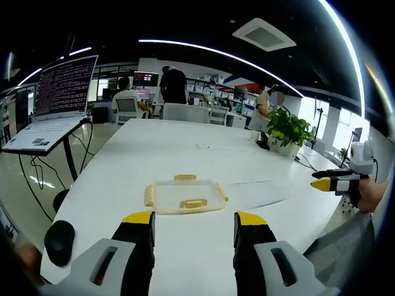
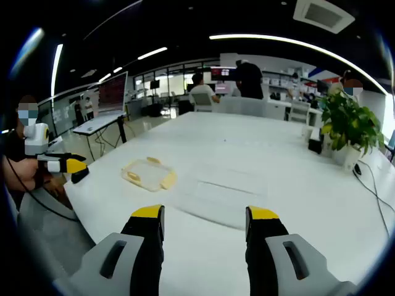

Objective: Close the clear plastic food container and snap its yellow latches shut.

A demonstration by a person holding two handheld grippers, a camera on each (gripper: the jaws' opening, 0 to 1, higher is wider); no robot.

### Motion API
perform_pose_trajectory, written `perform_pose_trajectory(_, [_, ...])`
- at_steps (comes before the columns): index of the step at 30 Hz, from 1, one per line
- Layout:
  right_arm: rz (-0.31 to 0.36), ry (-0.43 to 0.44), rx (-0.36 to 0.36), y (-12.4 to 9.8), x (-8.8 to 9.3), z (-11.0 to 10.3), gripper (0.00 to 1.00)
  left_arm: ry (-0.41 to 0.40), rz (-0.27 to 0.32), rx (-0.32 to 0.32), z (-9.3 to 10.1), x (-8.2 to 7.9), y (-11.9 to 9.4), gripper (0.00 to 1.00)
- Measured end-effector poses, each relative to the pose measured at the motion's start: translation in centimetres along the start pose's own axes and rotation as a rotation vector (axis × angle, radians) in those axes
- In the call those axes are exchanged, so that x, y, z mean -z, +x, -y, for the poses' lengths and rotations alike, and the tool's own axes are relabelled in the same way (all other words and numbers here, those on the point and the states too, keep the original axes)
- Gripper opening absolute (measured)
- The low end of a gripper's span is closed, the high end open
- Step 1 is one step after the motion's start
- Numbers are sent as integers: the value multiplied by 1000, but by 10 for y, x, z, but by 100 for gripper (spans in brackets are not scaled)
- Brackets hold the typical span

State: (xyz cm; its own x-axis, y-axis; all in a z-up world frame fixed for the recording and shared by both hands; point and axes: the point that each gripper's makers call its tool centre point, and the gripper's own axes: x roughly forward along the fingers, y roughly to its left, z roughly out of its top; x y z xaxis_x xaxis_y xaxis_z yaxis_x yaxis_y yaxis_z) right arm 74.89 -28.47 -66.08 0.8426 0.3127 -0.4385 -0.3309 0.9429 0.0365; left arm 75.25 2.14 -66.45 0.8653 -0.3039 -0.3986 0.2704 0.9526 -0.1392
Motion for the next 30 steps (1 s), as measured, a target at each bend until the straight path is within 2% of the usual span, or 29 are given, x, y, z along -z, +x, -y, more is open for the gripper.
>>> perform_pose_trajectory(30, [-3, -4, -2, 1, 0, -2, 49, 0, 0, 2, 0, 0, 0, 45])
